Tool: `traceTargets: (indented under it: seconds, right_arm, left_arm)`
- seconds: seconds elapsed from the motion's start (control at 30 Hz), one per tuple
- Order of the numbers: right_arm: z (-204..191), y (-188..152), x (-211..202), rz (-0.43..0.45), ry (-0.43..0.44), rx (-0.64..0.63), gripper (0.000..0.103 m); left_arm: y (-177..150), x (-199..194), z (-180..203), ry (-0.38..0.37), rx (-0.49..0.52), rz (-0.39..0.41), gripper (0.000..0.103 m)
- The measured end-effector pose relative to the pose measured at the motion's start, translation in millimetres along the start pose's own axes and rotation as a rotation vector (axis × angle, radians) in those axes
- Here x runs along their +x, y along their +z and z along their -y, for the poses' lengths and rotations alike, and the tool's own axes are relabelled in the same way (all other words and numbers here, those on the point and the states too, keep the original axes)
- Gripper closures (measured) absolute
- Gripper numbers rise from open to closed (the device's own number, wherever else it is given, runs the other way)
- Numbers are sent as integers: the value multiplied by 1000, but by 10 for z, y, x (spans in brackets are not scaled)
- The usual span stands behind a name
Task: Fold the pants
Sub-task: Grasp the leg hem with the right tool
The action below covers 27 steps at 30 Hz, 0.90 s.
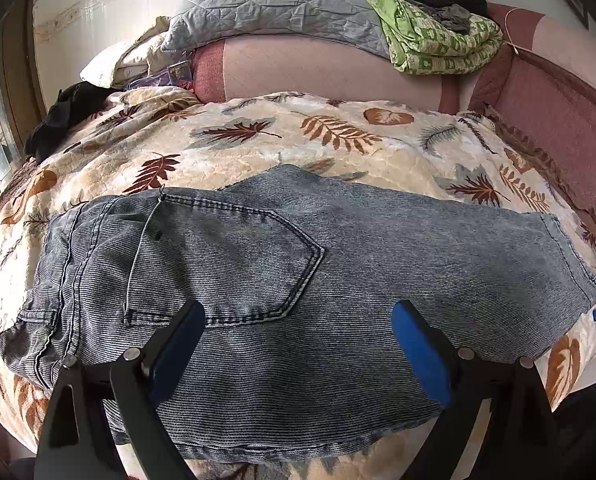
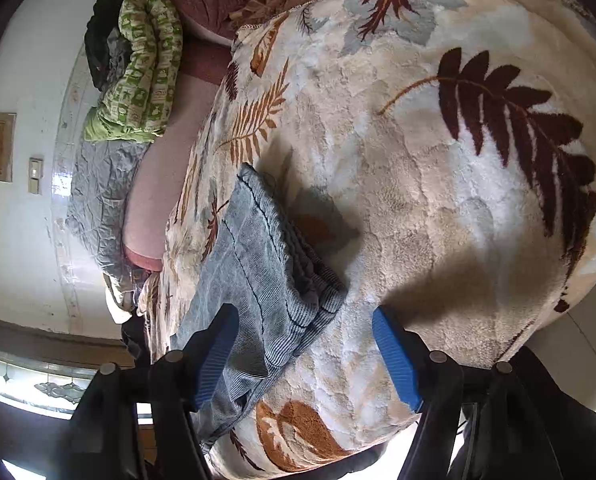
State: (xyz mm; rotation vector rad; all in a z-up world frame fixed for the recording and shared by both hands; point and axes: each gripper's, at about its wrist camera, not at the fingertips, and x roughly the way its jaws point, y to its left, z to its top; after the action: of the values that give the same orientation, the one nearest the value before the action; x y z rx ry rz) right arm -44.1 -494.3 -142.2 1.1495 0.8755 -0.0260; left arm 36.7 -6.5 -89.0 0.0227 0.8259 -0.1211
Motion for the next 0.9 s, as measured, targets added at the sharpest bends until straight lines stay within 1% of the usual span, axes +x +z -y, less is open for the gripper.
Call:
traceTargets:
  seconds: [0.07,0.1,0.13,0.23,0.3,0.37,0.47,0.5,0.57,0.67,0.7,0.77,0.8,0.83,0.87,0.9]
  right_arm:
    - [-84,-8,51,-3,7,-37,36]
    - [-114,-15,88,-13,-16,-47,38]
    - [-118,-20,125,-18,-40,-46,40]
    - [-128,-18,158,-8,-58,-37,41]
    - [-128,-13,159,-1,-66,-38,50]
    - [-120,14,182,1,-90,-45,70]
    - [-83,47,199,-10,-93,-44,74]
    - [-108,46,181,-2,-99,-64,75]
    - [-173,33,128,23,-117,-108,82]
    - [-390,-20,-35,92,-132,-205,88]
    - [-475,-40,-88,111,-143,-238,88]
    - [-574,-65,-100,116,-194,-297,88]
    - [-560,-61,-32,94,-231,-310,88]
    - [-498,-47,94,44,-275,-313,88]
    - [-408,-30,208,-4,-306,-304,84]
    - [-341,-17,220,-5,-282,-286,83]
  left_arm:
    - [-6,0,-28,5,-9,1,9]
    - [-5,6,-44,6,-16,0,9]
    - [-4,14,-57,6,-23,-2,9]
    - [-5,31,-68,4,-29,-6,9]
    - [-17,37,-58,3,-23,-7,9]
    - [-25,46,-41,-1,-17,-10,9]
    - [-33,43,-31,-2,-11,-8,9]
    - [-32,41,-36,-1,-12,-6,9]
    - [-31,40,-58,1,-20,-6,9]
    - [-32,37,-89,3,-32,-6,9]
    - [-32,35,-91,3,-33,-5,9]
    - [-34,41,-78,3,-28,-7,9]
    - [-35,51,-63,-1,-23,-12,9]
    - [-39,64,-44,-5,-16,-19,9]
    - [-46,80,-21,-5,-5,-28,9]
    - [-56,84,-1,0,8,-30,9]
